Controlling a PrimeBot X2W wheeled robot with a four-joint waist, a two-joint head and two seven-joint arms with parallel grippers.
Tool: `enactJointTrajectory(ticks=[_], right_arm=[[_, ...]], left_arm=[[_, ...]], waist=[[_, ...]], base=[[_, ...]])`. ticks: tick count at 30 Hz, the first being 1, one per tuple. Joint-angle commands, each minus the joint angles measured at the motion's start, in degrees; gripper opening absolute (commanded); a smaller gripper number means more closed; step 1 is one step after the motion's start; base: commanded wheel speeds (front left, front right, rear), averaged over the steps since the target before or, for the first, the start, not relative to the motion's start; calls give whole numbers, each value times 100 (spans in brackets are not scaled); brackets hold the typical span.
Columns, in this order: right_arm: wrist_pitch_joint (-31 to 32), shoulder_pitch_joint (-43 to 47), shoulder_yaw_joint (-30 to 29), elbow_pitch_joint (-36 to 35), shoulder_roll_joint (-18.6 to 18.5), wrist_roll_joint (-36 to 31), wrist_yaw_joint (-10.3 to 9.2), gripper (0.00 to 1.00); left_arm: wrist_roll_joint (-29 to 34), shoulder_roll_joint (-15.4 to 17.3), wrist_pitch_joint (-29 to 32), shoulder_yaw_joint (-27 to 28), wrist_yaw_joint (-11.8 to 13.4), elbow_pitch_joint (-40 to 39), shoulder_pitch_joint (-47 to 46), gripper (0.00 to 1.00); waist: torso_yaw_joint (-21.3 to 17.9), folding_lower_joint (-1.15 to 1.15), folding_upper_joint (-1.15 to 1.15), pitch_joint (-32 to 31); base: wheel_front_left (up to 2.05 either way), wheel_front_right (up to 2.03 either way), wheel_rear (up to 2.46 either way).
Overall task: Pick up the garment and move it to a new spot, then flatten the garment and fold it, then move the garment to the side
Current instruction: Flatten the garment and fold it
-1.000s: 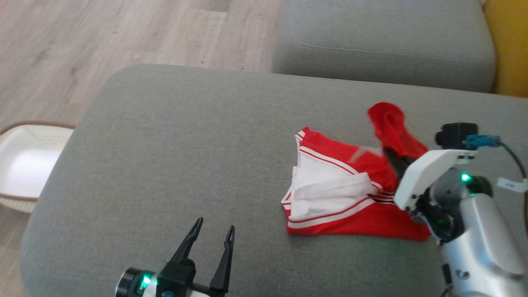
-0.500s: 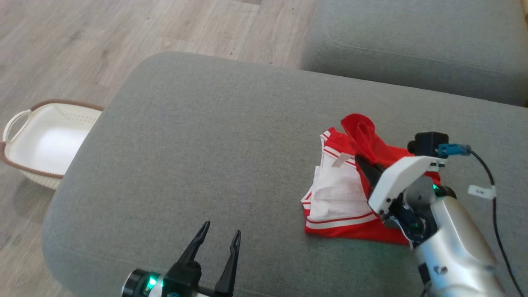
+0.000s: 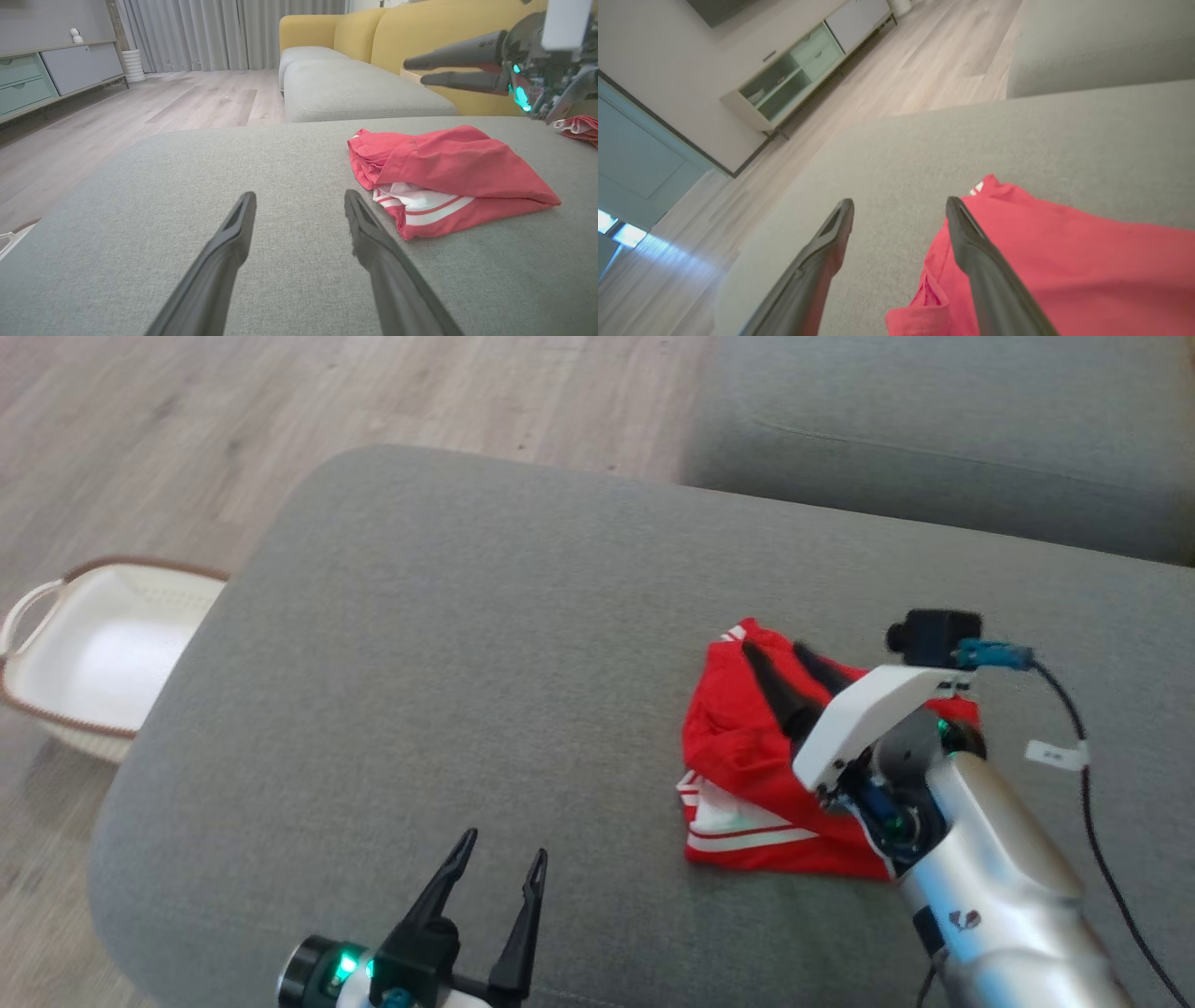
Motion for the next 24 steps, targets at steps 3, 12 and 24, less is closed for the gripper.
enactJointTrajectory(ticks=[3,12,24], right_arm=[[-295,-274,-83,-399,-121,-147,-5,100],[-835,328,-279,-963,-761,-72,-5,100],[-214,689,227,-696,-735,1085,-5,0]], left_arm=[[9,-82,-70,235,54,-205,-238,100],[-34,-45,-70,409,100,-286,-146,100],[-46,-44,-70,400,-51,-238,-170,100]], waist=[[-232,0,0,-56],[-716,0,0,-135],[-429,0,0,-86]], base=[[0,0,0],[0,0,0],[0,0,0]])
